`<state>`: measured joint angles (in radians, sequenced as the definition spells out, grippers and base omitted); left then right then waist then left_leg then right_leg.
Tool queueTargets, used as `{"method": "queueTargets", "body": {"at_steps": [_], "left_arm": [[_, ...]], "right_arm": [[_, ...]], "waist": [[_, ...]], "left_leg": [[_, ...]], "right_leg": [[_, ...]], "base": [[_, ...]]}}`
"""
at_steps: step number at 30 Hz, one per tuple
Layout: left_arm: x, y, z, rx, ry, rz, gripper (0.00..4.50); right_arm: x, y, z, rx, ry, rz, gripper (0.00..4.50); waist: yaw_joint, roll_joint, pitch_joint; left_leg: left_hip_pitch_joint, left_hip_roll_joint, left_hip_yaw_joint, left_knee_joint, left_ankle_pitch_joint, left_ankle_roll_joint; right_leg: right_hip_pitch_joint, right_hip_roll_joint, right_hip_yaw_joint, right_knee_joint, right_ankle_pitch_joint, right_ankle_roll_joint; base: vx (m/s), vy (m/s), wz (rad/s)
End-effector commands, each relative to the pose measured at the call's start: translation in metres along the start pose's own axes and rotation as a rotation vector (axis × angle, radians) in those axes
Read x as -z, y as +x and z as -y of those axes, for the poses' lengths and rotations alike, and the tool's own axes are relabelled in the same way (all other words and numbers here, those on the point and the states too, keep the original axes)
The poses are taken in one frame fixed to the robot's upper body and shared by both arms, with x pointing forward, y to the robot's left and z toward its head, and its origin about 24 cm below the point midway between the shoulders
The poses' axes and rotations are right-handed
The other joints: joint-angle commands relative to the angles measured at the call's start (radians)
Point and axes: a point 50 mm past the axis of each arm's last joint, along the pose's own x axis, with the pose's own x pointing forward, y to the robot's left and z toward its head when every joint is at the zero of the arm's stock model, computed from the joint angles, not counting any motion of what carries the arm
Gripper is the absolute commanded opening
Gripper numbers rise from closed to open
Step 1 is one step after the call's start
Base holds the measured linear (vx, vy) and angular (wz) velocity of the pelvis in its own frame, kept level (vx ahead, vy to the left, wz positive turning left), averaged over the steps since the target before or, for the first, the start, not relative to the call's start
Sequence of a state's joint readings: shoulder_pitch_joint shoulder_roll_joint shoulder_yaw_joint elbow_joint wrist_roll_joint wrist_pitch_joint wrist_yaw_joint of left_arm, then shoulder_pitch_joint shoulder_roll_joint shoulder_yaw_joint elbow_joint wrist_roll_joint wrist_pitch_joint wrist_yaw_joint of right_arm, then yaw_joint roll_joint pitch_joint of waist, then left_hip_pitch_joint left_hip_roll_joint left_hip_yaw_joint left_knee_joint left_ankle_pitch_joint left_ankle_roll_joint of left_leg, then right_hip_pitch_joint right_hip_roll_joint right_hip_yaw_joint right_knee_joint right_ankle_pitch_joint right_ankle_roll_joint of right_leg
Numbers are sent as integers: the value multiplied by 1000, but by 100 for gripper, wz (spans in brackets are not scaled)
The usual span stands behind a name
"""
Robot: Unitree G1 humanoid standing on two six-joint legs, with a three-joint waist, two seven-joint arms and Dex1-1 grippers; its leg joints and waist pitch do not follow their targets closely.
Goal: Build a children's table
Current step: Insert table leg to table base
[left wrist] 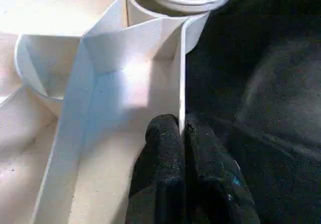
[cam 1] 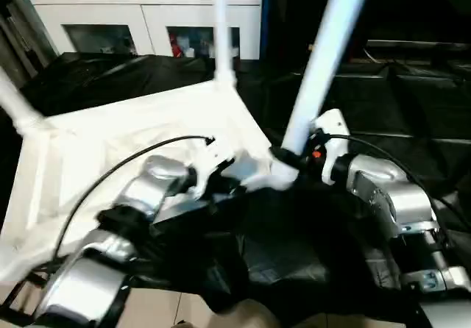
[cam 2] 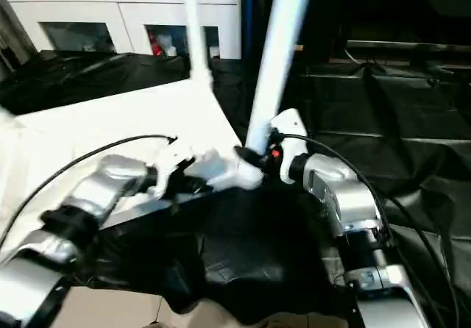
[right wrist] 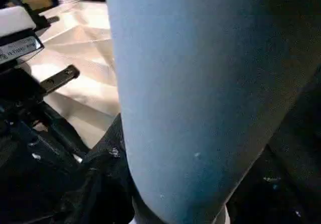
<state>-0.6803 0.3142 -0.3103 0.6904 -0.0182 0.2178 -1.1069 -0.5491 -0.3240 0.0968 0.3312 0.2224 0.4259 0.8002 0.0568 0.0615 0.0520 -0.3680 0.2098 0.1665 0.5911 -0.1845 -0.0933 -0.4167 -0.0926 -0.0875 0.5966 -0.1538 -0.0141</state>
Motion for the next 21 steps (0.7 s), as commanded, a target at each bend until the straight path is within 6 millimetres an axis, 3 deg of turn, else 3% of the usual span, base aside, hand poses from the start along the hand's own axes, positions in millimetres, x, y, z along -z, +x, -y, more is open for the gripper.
{"method": "queueTargets", "body": {"at_steps": [1, 2, 4, 5, 6, 8, 9, 21], "left_arm": [[4, -6, 4, 52, 1, 18, 4], [5, -8, 4, 50, 1, 19, 1], [7, -11, 3, 33, 5, 18, 0], [9, -14, 2, 20, 0, 21, 0], [10, -16, 2, 17, 2, 22, 0], [11, -18, 2, 14, -4, 27, 0], [11, -18, 2, 13, -6, 29, 0], [7, -16, 5, 9, 4, 68, 0]], "right_arm": [[6, 3, -1, -32, -2, -64, 188], [8, 4, -2, -42, 0, -78, 188], [11, 4, -3, -60, 0, -106, 188], [14, 5, -5, -72, 10, -132, 188], [15, 5, -6, -80, 11, -142, 188], [17, 6, -7, -90, 14, -153, 188], [18, 6, -7, -92, 16, -160, 188], [35, 6, -10, -100, 86, -159, 188]], "waist": [[2, -15, -78], [3, -11, -77], [2, -18, -75], [2, -14, -74], [1, -23, -75], [0, -20, -74], [-1, -27, -75], [-3, -18, -76]], "left_leg": [[0, 7, 8, -57, -140, 81], [2, 8, 8, -58, -148, 76], [2, 9, 8, -60, -156, 73], [5, 9, 7, -61, -167, 66], [3, 8, 7, -61, -161, 63], [3, 7, 8, -61, -159, 59], [2, 7, 9, -60, -154, 60], [3, 6, 8, -60, -160, 58]], "right_leg": [[72, -40, 36, -60, -186, -235], [71, -41, 37, -62, -203, -233], [70, -40, 37, -62, -215, -224], [69, -40, 37, -63, -235, -219], [71, -41, 38, -62, -241, -211], [70, -42, 39, -65, -251, -204], [70, -41, 40, -65, -246, -202], [70, -41, 39, -65, -246, -204]], "base": [[0, 0, 0], [0, 0, 0], [0, 0, 0], [0, 0, 0], [0, 0, 0], [0, 0, 0], [0, 0, 0], [0, 0, 0]]}}
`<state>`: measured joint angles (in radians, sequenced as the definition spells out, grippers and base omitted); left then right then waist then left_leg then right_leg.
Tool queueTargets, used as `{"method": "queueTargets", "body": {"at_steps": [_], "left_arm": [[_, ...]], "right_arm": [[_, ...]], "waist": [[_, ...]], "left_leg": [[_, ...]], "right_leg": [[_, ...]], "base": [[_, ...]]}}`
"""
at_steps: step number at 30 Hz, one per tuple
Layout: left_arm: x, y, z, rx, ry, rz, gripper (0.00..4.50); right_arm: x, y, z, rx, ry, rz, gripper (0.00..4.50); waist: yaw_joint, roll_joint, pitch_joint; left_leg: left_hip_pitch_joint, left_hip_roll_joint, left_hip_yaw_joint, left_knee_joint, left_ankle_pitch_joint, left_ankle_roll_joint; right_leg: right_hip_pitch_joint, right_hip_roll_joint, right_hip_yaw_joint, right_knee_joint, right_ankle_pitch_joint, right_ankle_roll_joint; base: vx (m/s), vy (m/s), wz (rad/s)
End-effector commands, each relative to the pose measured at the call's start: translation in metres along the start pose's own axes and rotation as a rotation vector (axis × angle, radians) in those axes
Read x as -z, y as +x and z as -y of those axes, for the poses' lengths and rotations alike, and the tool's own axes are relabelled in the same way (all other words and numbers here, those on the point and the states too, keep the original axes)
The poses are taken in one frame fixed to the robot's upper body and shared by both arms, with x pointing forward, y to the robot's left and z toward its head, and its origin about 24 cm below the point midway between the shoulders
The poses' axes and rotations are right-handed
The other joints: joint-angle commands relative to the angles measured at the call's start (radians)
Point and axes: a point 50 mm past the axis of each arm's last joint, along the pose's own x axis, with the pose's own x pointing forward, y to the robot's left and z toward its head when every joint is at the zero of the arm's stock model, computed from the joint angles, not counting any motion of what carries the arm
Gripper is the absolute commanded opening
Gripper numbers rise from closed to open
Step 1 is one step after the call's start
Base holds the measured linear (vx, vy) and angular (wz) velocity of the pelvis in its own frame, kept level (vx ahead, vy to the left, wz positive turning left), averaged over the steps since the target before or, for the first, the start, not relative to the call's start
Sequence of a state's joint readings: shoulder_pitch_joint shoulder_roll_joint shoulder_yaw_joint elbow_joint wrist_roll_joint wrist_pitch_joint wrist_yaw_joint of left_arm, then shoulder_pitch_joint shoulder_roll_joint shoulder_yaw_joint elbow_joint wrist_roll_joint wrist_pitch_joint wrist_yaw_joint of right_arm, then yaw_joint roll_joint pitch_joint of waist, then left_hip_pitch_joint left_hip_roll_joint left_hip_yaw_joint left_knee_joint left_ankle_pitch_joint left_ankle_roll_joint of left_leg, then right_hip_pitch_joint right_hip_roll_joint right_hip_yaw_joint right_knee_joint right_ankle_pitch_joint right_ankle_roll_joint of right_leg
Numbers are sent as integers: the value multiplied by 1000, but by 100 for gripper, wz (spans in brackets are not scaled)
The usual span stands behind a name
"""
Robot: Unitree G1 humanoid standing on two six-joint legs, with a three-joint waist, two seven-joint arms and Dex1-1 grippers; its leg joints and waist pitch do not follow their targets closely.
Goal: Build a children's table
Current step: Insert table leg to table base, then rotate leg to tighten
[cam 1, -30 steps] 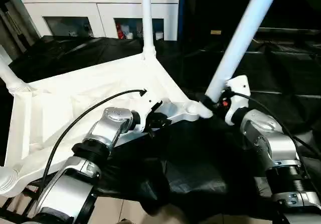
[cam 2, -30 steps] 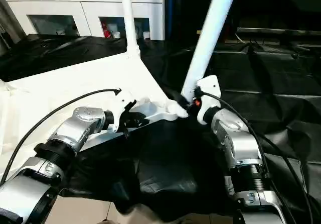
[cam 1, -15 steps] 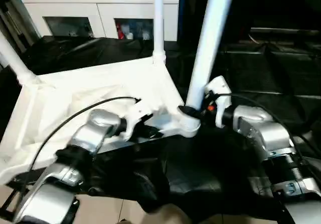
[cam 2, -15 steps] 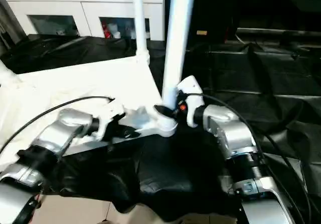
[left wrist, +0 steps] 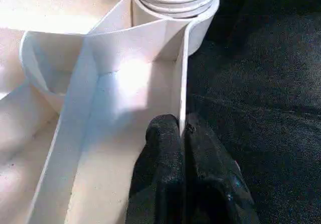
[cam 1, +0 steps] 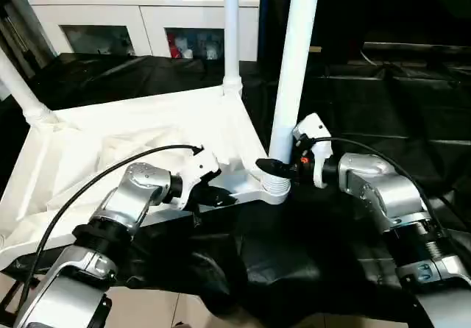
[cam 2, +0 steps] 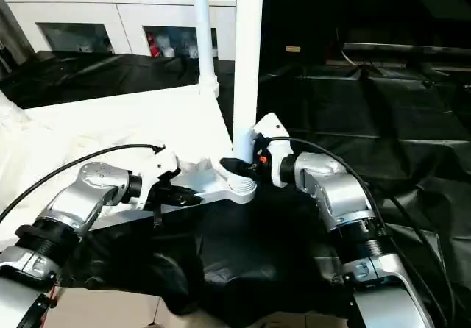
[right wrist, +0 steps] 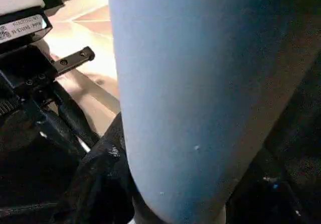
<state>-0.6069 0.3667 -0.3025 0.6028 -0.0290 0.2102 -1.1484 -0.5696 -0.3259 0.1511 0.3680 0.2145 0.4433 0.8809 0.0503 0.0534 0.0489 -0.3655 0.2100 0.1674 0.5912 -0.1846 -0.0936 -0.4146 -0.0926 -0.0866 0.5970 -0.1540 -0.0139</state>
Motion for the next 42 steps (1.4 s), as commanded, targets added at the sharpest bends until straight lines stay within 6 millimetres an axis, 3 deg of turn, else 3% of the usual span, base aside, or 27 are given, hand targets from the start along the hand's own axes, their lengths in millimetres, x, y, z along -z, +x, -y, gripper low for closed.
{"method": "queueTargets", "body": {"at_steps": [1, 6, 8, 13, 18, 20, 24, 25, 28, 31, 32, 37, 38, 39, 40, 41, 42], "left_arm": [[-6, -3, -1, -16, -9, 73, 0], [-7, -4, -4, -43, -14, 78, 0], [-7, -4, -4, -44, -14, 79, 0], [-9, -4, -6, -54, -12, 86, 0], [-9, -4, -5, -50, -7, 82, 0], [-9, -3, -5, -48, -4, 79, 0], [-7, -3, -5, -47, 3, 67, 0], [-7, -2, -5, -46, 3, 66, 0], [-7, -2, -4, -43, 4, 64, 0], [-7, -2, -4, -40, 6, 62, 0], [-7, -2, -4, -39, 6, 62, 0], [-8, -4, -4, -30, 22, 69, 0], [-9, -6, -3, -10, 37, 71, 0], [-9, -7, -2, 5, 48, 72, 0], [-10, -9, 0, 36, 64, 79, 0], [-11, -12, 4, 75, 83, 87, 0], [-11, -12, 4, 75, 83, 87, 0]], "right_arm": [[30, -1, -1, 13, 105, -67, 188], [38, -9, 2, 63, 193, 37, 188], [47, -13, 1, 79, 198, 43, 188], [64, -16, -8, 100, 229, 78, 188], [75, -10, -20, 89, 142, -10, 188], [74, -7, -22, 83, 114, -37, 188], [74, 2, -26, 49, 82, -96, 188], [75, 3, -27, 39, 86, -111, 188], [80, 6, -31, -14, 81, -152, 188], [83, 8, -33, -62, 60, -172, 188], [83, 8, -33, -65, 60, -175, 188], [87, 5, -37, -147, 65, -169, 188], [87, 4, -38, -179, 58, -168, 188], [87, 3, -38, -201, 51, -168, 188], [86, 2, -39, -230, 43, -169, 188], [85, 1, -39, -264, 36, -167, 188], [85, 1, -39, -264, 36, -167, 188]], "waist": [[3, -11, -73], [6, -9, -75], [5, -12, -75], [9, -6, -75], [8, 1, -74], [6, -2, -73], [-2, -1, -64], [-4, -7, -64], [-11, -5, -62], [-16, -4, -64], [-17, -11, -66], [-15, -14, -69], [-15, -22, -70], [-13, -19, -69], [-14, -25, -69], [-14, -24, -68], [-13, -29, -68]], "left_leg": [[2, 6, 7, -60, -159, 59], [1, 6, 7, -60, -153, 65], [0, 6, 8, -59, -156, 66], [1, 5, 7, -61, -165, 67], [1, 4, 6, -63, -178, 61], [1, 3, 6, -64, -188, 59], [6, 3, 4, -70, -256, 44], [7, 2, 4, -72, -272, 41], [13, 2, 0, -75, -312, 34], [12, 4, 0, -75, -307, 37], [10, 4, 0, -75, -298, 39], [11, 6, 1, -76, -286, 44], [10, 7, 2, -76, -286, 47], [9, 7, 1, -76, -287, 52], [9, 7, 3, -76, -289, 55], [8, 9, 2, -78, -289, 58], [9, 10, 1, -78, -290, 58]], "right_leg": [[66, -40, 39, -66, -242, -205], [68, -41, 37, -65, -230, -209], [67, -40, 38, -67, -231, -208], [66, -40, 37, -71, -253, -196], [65, -39, 35, -74, -282, -182], [65, -39, 35, -76, -295, -177], [60, -37, 33, -87, -391, -152], [61, -37, 33, -90, -410, -147], [60, -40, 32, -96, -466, -131], [60, -40, 34, -94, -441, -139], [62, -39, 35, -93, -422, -144], [64, -39, 37, -87, -367, -166], [65, -40, 37, -86, -362, -170], [65, -41, 37, -86, -365, -172], [65, -41, 37, -87, -371, -170], [65, -42, 37, -86, -376, -170], [65, -43, 38, -86, -381, -170]], "base": [[0, 0, 0], [0, 0, 0], [0, 0, 0], [0, 0, 0], [0, 0, 0], [0, 0, 0], [0, 0, 0], [0, 0, 0], [0, 0, 0], [0, 0, 0], [0, 0, 0], [0, 0, 0], [0, 0, 0], [0, 0, 0], [0, 0, 0], [0, 0, 0], [0, 0, 0]]}}
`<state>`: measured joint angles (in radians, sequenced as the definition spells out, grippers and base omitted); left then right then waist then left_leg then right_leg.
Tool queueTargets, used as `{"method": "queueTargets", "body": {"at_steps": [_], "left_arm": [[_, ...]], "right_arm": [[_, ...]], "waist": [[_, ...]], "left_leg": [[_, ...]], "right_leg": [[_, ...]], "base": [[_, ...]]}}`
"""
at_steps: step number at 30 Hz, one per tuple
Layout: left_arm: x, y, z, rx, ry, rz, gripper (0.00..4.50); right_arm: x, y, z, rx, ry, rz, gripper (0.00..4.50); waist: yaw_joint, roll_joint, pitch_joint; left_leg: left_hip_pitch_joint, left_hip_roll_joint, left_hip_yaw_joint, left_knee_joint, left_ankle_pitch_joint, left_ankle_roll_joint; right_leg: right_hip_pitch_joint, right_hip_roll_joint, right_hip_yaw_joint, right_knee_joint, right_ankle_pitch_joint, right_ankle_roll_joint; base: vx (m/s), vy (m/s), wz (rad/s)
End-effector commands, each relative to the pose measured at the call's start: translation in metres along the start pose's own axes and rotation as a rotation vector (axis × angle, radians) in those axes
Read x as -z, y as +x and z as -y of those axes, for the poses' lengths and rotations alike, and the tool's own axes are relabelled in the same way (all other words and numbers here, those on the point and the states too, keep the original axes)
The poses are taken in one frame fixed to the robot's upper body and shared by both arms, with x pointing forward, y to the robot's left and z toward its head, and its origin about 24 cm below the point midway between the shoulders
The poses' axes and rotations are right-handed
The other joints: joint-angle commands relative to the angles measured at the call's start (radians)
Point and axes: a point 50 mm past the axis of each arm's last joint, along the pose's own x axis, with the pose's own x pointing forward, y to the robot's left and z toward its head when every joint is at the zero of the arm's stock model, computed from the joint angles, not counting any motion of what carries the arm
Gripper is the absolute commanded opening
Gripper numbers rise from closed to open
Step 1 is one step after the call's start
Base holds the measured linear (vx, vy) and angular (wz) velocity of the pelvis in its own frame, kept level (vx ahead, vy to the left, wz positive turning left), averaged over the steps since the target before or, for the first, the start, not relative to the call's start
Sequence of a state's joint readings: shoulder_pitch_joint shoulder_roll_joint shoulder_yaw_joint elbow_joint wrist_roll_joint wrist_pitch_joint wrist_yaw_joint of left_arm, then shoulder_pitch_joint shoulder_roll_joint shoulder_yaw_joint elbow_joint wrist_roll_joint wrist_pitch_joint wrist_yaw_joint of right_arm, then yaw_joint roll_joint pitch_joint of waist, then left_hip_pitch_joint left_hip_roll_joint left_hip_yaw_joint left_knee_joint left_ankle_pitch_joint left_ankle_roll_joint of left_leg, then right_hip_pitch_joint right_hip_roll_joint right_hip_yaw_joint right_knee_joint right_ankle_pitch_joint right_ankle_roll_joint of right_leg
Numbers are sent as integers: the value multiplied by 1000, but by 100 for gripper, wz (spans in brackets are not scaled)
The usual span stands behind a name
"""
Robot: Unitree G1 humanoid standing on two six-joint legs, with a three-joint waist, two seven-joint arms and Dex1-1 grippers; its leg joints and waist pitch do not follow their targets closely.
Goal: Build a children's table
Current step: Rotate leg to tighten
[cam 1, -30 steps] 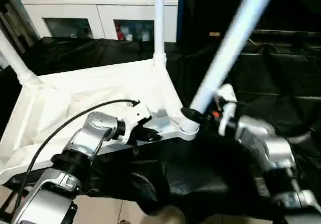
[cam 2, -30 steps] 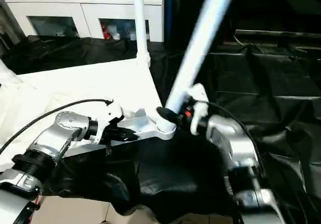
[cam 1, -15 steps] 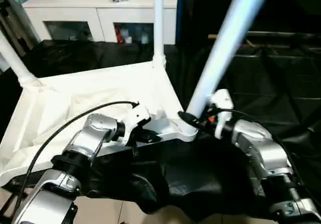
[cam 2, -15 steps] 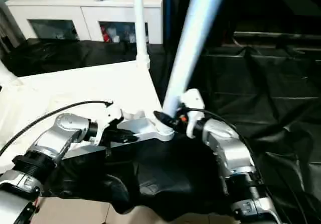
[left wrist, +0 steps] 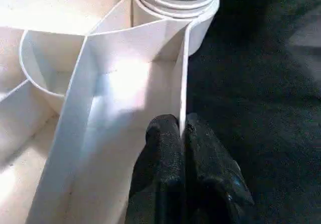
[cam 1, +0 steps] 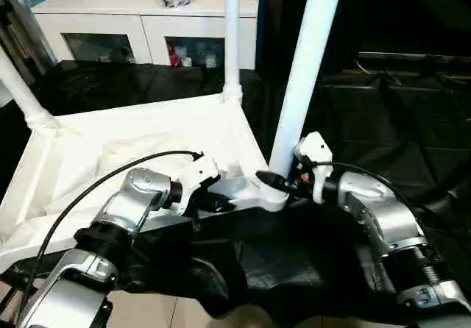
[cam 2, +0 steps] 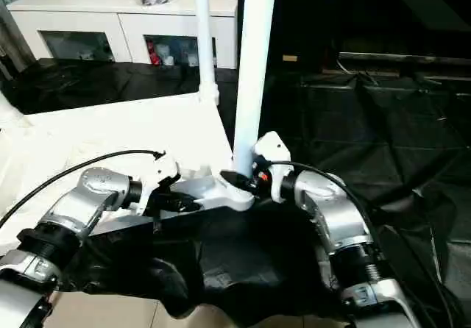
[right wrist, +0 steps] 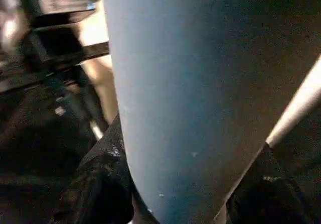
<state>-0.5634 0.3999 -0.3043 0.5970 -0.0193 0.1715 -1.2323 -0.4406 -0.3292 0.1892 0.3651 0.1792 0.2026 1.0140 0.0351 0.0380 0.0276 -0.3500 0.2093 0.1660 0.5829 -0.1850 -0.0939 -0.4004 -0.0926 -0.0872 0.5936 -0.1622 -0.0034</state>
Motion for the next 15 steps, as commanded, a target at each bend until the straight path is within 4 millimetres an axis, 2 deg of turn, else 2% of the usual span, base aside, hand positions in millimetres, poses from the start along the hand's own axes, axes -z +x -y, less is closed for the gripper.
{"method": "queueTargets", "body": {"at_steps": [1, 2, 4, 5, 6, 8, 9, 12, 15], "left_arm": [[-27, -8, -1, 21, 98, 118, 0], [-28, -10, 1, 43, 111, 120, 0], [-28, -14, 5, 77, 137, 102, 0], [-28, -16, 6, 86, 143, 95, 0], [-28, -16, 6, 86, 143, 95, 0], [-29, -20, 6, 86, 145, 96, 0], [-30, -21, 6, 85, 143, 98, 0], [-31, -24, 3, 51, 139, 104, 0], [-33, -27, -2, -15, 111, 119, 0]], "right_arm": [[51, 5, -25, -149, 161, -176, 188], [50, 4, -26, -174, 157, -174, 188], [50, 2, -28, -224, 135, -187, 188], [50, 2, -29, -253, 124, -195, 188], [50, 2, -29, -253, 124, -195, 188], [50, 1, -31, -296, 104, -207, 188], [50, 1, -31, -300, 101, -208, 188], [50, 3, -29, -290, 98, -204, 188], [49, 7, -25, -244, 98, -177, 188]], "waist": [[2, -7, -45], [1, -17, -45], [3, -14, -45], [2, -19, -44], [4, -16, -44], [3, -26, -43], [4, -23, -43], [4, -28, -42], [3, -29, -40]], "left_leg": [[-6, 13, 2, -72, -293, 57], [-5, 13, 3, -73, -308, 55], [-4, 17, 0, -75, -320, 48], [-2, 17, 1, -76, -328, 44], [-2, 18, -1, -77, -330, 40], [-2, 19, 0, -79, -340, 34], [-1, 19, 0, -79, -343, 30], [-1, 17, 0, -79, -348, 26], [0, 17, 0, -79, -360, 22]], "right_leg": [[48, -43, 39, -83, -380, -179], [47, -41, 38, -85, -393, -176], [46, -44, 39, -81, -399, -178], [44, -43, 39, -83, -400, -178], [45, -44, 40, -80, -394, -181], [43, -43, 40, -80, -381, -186], [42, -43, 41, -80, -379, -188], [42, -44, 42, -80, -382, -190], [39, -45, 42, -83, -409, -187]], "base": [[0, 0, 0], [0, 0, 0], [0, 0, 0], [0, 0, 0], [0, 0, 0], [0, 0, 0], [0, 0, 0], [0, 0, 0], [0, 0, 0]]}}
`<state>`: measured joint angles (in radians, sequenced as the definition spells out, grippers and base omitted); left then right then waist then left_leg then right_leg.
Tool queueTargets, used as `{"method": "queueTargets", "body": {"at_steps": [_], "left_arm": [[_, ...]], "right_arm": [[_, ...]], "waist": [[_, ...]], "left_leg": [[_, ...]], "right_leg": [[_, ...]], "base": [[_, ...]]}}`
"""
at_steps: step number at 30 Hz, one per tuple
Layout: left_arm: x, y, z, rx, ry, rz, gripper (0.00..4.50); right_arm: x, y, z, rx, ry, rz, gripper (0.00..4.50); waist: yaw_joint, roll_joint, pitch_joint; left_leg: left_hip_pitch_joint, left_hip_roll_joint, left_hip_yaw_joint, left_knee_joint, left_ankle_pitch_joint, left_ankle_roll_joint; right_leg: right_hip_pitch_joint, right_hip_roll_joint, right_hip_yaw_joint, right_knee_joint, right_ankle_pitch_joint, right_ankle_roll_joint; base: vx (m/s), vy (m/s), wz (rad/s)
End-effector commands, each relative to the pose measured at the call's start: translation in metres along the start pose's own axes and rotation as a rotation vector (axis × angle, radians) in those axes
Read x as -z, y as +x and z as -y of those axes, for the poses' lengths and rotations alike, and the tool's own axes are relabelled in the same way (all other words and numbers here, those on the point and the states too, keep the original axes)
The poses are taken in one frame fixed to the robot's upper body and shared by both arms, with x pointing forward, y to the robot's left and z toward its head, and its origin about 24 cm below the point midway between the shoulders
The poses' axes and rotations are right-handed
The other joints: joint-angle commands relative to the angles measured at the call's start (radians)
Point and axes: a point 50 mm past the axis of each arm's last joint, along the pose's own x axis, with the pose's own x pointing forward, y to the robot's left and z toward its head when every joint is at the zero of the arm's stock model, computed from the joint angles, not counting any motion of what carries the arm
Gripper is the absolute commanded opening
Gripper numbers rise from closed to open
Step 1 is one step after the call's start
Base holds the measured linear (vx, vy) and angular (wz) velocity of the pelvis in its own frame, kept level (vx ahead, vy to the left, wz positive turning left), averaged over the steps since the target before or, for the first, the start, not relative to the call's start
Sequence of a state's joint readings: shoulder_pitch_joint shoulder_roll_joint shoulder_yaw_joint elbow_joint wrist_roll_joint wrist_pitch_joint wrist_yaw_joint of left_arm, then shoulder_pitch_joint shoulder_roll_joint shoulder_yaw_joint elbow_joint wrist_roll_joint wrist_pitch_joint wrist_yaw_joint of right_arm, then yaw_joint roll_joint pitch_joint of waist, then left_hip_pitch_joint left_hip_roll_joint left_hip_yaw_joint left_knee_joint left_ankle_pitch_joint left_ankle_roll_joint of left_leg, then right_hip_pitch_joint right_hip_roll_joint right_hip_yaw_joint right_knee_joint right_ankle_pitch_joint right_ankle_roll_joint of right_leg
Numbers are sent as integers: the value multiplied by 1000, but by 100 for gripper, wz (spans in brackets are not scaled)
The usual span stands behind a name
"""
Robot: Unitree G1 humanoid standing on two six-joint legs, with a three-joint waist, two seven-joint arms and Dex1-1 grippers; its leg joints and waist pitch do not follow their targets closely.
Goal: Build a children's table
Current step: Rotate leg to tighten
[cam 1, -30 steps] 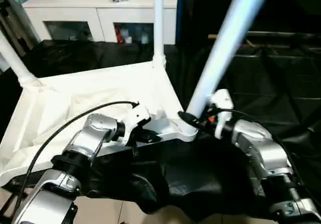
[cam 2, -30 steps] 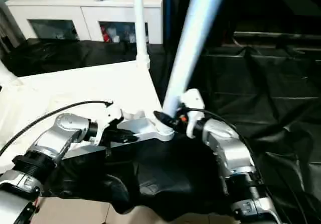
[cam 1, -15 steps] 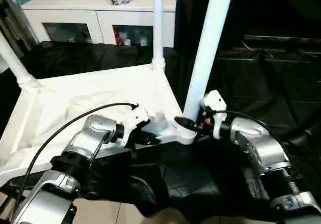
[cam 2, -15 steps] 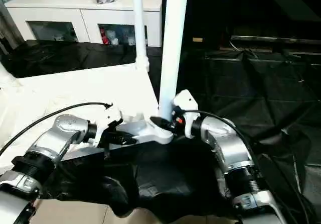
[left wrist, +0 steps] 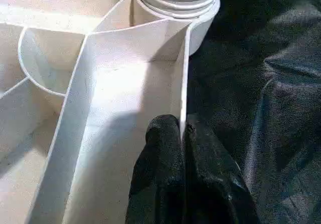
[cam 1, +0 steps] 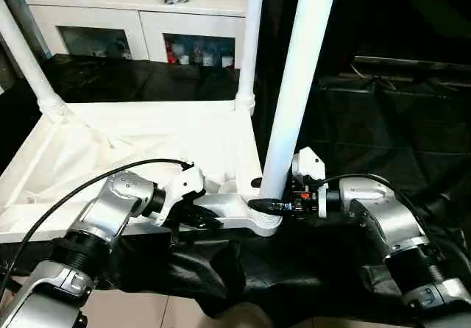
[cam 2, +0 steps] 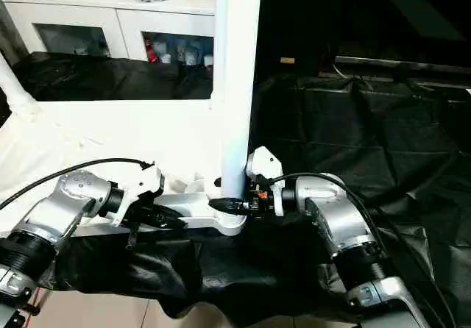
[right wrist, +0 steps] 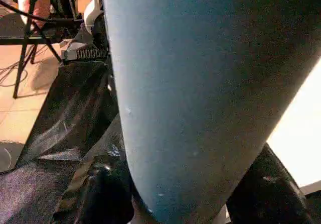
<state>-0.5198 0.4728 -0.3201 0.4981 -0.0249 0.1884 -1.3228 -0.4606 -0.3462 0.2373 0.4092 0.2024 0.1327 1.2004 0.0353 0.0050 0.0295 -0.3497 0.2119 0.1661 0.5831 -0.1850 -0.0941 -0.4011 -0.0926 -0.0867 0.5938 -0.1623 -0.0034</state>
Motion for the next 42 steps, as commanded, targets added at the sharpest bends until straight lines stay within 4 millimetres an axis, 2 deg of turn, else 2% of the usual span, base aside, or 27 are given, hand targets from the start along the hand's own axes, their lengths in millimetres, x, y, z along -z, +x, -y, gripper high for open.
{"method": "queueTargets", "body": {"at_steps": [1, 6, 8, 10, 12, 14, 17, 18, 19, 20, 21, 22, 23, 24, 26, 27, 29, 33, 39, 40, 41, 42], "left_arm": [[-38, -15, -13, -114, 72, 161, 0], [-38, -16, -17, -157, 47, 166, 0], [-39, -15, -18, -167, 40, 171, 0], [-40, -14, -19, -175, 34, 178, 0], [-45, -8, -24, -240, -12, 191, 0], [-51, -2, -27, -297, -47, 194, 0], [-60, 9, -34, -395, -82, 186, 0], [-60, 9, -34, -395, -82, 186, 0], [-69, 21, -37, -457, -102, 180, 0], [-69, 21, -37, -457, -102, 180, 0], [-74, 27, -37, -473, -111, 181, 0], [-74, 27, -37, -473, -111, 181, 0], [-80, 39, -37, -500, -112, 175, 0], [-81, 42, -37, -503, -113, 174, 0], [-82, 44, -37, -509, -108, 169, 0], [-81, 45, -36, -508, -113, 168, 0], [-81, 46, -36, -509, -115, 166, 0], [-79, 44, -36, -519, -123, 151, 0], [-77, 42, -38, -534, -119, 137, 0], [-76, 42, -38, -534, -119, 138, 0], [-76, 43, -38, -533, -119, 139, 0], [-76, 43, -37, -529, -119, 141, 0]], "right_arm": [[47, 9, -13, -4, 152, -149, 188], [45, 13, -6, 83, 135, -123, 188], [45, 14, -4, 117, 133, -118, 188], [44, 15, -1, 147, 134, -119, 188], [44, 20, 12, 303, 176, -122, 188], [44, 25, 20, 409, 227, -122, 188], [45, 32, 27, 499, 292, -136, 188], [45, 32, 27, 499, 292, -136, 188], [45, 39, 32, 565, 338, -145, 188], [45, 39, 32, 565, 338, -145, 188], [44, 42, 34, 589, 348, -147, 188], [44, 42, 34, 589, 348, -147, 188], [41, 49, 36, 616, 366, -148, 188], [40, 51, 36, 619, 377, -143, 188], [38, 54, 37, 627, 388, -140, 188], [37, 57, 37, 628, 396, -137, 188], [37, 59, 37, 629, 399, -138, 188], [37, 67, 35, 629, 408, -143, 188], [37, 72, 32, 604, 393, -152, 188], [36, 72, 33, 605, 395, -149, 223], [36, 72, 33, 608, 399, -141, 223], [33, 71, 34, 604, 404, -117, 244]], "waist": [[2, 3, -41], [-6, 2, -38], [-6, 2, -39], [-6, 3, -38], [-12, 3, -39], [-17, 4, -40], [-17, 3, -42], [-13, 4, -45], [-13, 4, -46], [-13, 4, -42], [-9, 4, -49], [-8, 4, -49], [-4, 2, -49], [-4, 1, -46], [1, 2, -49], [2, 7, -47], [2, 5, -46], [-4, 7, -42], [-9, 6, -42], [-8, 7, -41], [-9, 8, -40], [-9, 8, -41]], "left_leg": [[-1, 14, 0, -79, -364, 20], [-1, 9, -6, -80, -396, 10], [-1, 10, -7, -80, -390, 13], [1, 10, -6, -80, -396, 15], [-3, 10, -6, -81, -391, 9], [0, 8, -8, -80, -388, -7], [4, 7, -2, -76, -374, 1], [2, 7, -2, -75, -357, 5], [-1, 8, -2, -76, -344, 8], [-6, 8, -1, -78, -336, 9], [-1, 7, 1, -74, -322, 9], [-4, 7, 2, -73, -305, 13], [-6, 8, 3, -74, -281, 18], [-7, 7, 5, -74, -281, 20], [-6, 6, 5, -74, -277, 24], [-6, 5, 4, -75, -285, 24], [-6, 6, 3, -77, -298, 22], [-4, 6, -1, -81, -354, 9], [-3, 6, -2, -82, -375, 7], [-3, 6, -2, -82, -379, 8], [-2, 5, -1, -82, -385, 8], [-2, 6, -2, -82, -385, 9]], "right_leg": [[40, -45, 40, -84, -421, -184], [38, -46, 35, -95, -519, -140], [36, -45, 36, -96, -521, -133], [33, -45, 36, -97, -522, -136], [34, -45, 37, -92, -509, -144], [33, -44, 35, -92, -507, -151], [30, -41, 38, -91, -449, -171], [34, -42, 39, -87, -412, -181], [37, -41, 40, -83, -383, -186], [36, -40, 39, -82, -374, -193], [40, -42, 39, -81, -363, -195], [40, -43, 41, -80, -341, -201], [42, -40, 41, -75, -298, -211], [41, -39, 41, -77, -302, -211], [44, -42, 41, -79, -312, -208], [44, -41, 40, -80, -321, -204], [44, -41, 39, -82, -339, -195], [39, -41, 36, -90, -411, -174], [35, -42, 37, -93, -433, -164], [34, -41, 36, -94, -436, -164], [33, -42, 37, -96, -443, -162], [34, -42, 36, -96, -445, -161]], "base": [[0, 0, 0], [0, 0, 0], [0, 0, 0], [0, 0, 0], [0, 0, 0], [0, 0, 0], [0, 0, 0], [0, 0, 0], [0, 0, 0], [0, 0, 0], [0, 0, 0], [0, 0, 0], [0, 0, 0], [0, 0, 0], [0, 0, 0], [0, 0, 0], [0, 0, 0], [0, 0, 0], [0, 0, 0], [0, 0, 0], [0, 0, 0], [0, 0, 0]]}}
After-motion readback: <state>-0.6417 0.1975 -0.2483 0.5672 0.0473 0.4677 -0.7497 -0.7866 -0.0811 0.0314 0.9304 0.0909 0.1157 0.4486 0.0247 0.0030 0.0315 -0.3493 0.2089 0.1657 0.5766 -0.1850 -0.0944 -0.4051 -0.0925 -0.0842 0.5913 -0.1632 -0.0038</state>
